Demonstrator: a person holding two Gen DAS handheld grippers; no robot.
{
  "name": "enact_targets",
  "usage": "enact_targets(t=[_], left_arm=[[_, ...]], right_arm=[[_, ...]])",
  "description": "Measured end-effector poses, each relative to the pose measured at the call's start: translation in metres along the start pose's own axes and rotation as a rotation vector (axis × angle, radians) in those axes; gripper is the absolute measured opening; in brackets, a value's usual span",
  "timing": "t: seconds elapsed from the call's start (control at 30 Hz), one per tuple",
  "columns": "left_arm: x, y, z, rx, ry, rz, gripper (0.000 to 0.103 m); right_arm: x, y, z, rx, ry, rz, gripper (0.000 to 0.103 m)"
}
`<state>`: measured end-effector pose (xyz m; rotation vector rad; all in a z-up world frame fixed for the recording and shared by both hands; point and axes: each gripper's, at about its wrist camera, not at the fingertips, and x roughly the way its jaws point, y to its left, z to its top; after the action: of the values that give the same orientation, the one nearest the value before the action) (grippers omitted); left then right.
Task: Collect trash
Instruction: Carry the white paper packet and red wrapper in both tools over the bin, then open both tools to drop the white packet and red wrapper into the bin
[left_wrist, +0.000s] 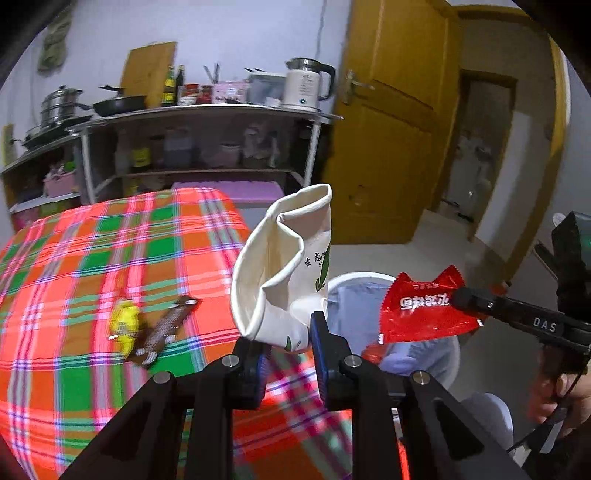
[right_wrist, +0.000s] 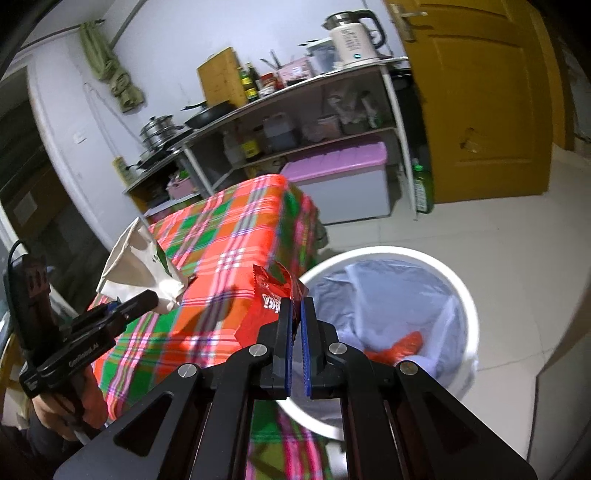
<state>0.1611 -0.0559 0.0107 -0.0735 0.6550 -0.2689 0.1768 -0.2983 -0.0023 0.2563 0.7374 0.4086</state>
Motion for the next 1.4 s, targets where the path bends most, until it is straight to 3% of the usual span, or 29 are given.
enact_targets(t=[0.63, 0.9, 1.0, 1.4], left_arm=[[0.078, -0.052, -0.009, 0.069, 0.152, -0.121, 0.021], [0.098, -0.054, -0.013, 0.061, 0.202, -0.124, 0.023], [0.096, -0.051, -0.013, 0.045, 0.193, -0.127, 0.024], [0.050, -0.040, 0.000, 0.029, 0.075, -0.117, 0.024]], right_arm=[[0.014, -0.057, -0.011, 0.117, 0.057, -0.073, 0.005], [0.027, -0.071, -0.012, 0.150, 0.094, -0.094, 0.014], [0.027, -0.072, -0.012, 0.152, 0.093, -0.099, 0.019], [0.008, -0.040, -0.002, 0.090, 0.038, -0.056, 0.020]])
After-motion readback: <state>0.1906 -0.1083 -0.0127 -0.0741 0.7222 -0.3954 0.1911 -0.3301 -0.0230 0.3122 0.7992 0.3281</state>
